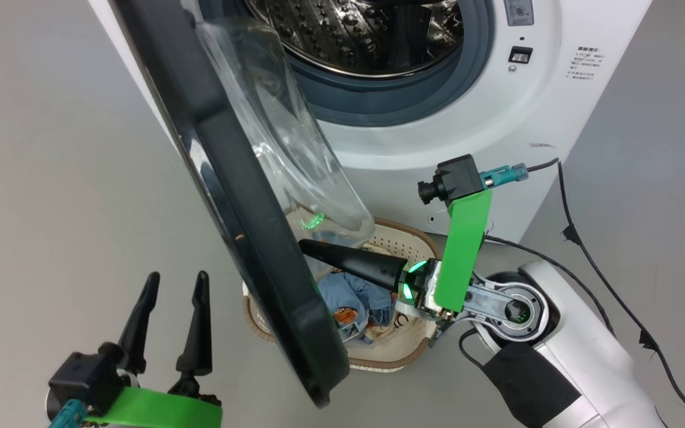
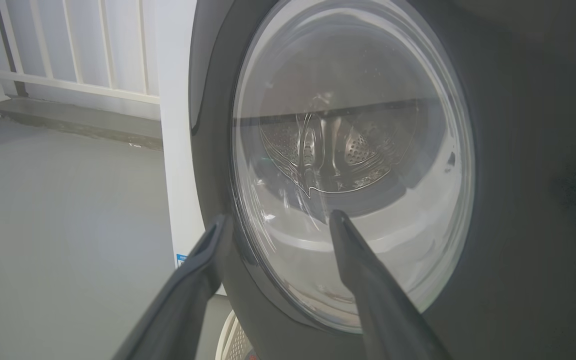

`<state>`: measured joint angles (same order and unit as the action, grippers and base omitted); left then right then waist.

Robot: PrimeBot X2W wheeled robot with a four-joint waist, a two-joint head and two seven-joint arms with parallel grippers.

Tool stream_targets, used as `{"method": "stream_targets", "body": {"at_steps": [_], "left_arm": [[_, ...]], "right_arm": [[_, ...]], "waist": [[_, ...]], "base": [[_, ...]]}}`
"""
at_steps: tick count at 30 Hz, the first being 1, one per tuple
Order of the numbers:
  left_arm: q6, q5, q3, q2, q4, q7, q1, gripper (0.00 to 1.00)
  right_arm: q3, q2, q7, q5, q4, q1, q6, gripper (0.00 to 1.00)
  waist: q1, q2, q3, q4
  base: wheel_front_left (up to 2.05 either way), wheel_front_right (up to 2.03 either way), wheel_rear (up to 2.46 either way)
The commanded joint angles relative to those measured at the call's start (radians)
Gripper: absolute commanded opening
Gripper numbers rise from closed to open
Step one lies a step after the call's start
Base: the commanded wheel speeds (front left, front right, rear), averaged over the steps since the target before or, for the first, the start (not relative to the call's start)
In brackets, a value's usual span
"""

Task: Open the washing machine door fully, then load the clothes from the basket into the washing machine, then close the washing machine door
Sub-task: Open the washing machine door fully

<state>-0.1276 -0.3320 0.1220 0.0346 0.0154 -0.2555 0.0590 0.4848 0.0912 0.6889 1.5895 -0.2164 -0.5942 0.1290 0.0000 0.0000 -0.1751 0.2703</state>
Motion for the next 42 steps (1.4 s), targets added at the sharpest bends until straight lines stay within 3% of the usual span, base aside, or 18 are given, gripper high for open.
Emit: {"method": "stream_targets", "body": {"at_steps": [1, 16, 25, 33, 39, 40, 42], "left_arm": [[0.006, -0.007, -0.027, 0.016, -0.018, -0.006, 0.001, 1.0], [0.006, -0.008, -0.026, 0.016, -0.021, -0.006, -0.003, 1.0], [0.009, -0.007, -0.031, 0.016, -0.023, -0.006, -0.007, 1.0], [0.012, -0.003, -0.04, 0.016, -0.023, -0.006, -0.014, 1.0], [0.013, -0.002, -0.048, 0.016, -0.026, -0.006, -0.019, 1.0], [0.013, -0.001, -0.049, 0.016, -0.026, -0.006, -0.02, 1.0], [0.012, 0.0, -0.051, 0.016, -0.026, -0.006, -0.021, 1.0]], "right_arm": [[0.032, -0.039, -0.005, 0.014, 0.034, 0.019, 0.002, 0.0], [0.093, -0.041, -0.04, 0.052, 0.036, 0.021, 0.002, 0.0], [0.078, -0.04, -0.052, 0.026, 0.055, 0.017, 0.002, 0.0], [0.04, 0.02, -0.092, -0.045, 0.153, 0.03, 0.002, 0.0], [0.029, 0.094, -0.187, -0.12, 0.249, 0.047, 0.002, 0.0], [0.029, 0.108, -0.209, -0.132, 0.263, 0.05, 0.002, 0.02], [0.033, 0.141, -0.259, -0.165, 0.289, 0.054, 0.002, 0.22]], "waist": [[0.0, 0.0, 0.004, 0.0], [0.0, 0.0, 0.006, -0.001], [0.0, 0.0, 0.012, -0.006], [0.0, 0.0, 0.021, -0.016], [0.0, 0.0, 0.025, -0.03], [0.0, 0.0, 0.025, -0.033], [0.0, 0.0, 0.026, -0.038]], "base": [[0.0, 0.0, 0.0], [0.0, 0.0, 0.0], [0.0, 0.0, 0.0], [0.0, 0.0, 0.0], [0.0, 0.0, 0.0], [0.0, 0.0, 0.0], [0.0, 0.0, 0.0]]}}
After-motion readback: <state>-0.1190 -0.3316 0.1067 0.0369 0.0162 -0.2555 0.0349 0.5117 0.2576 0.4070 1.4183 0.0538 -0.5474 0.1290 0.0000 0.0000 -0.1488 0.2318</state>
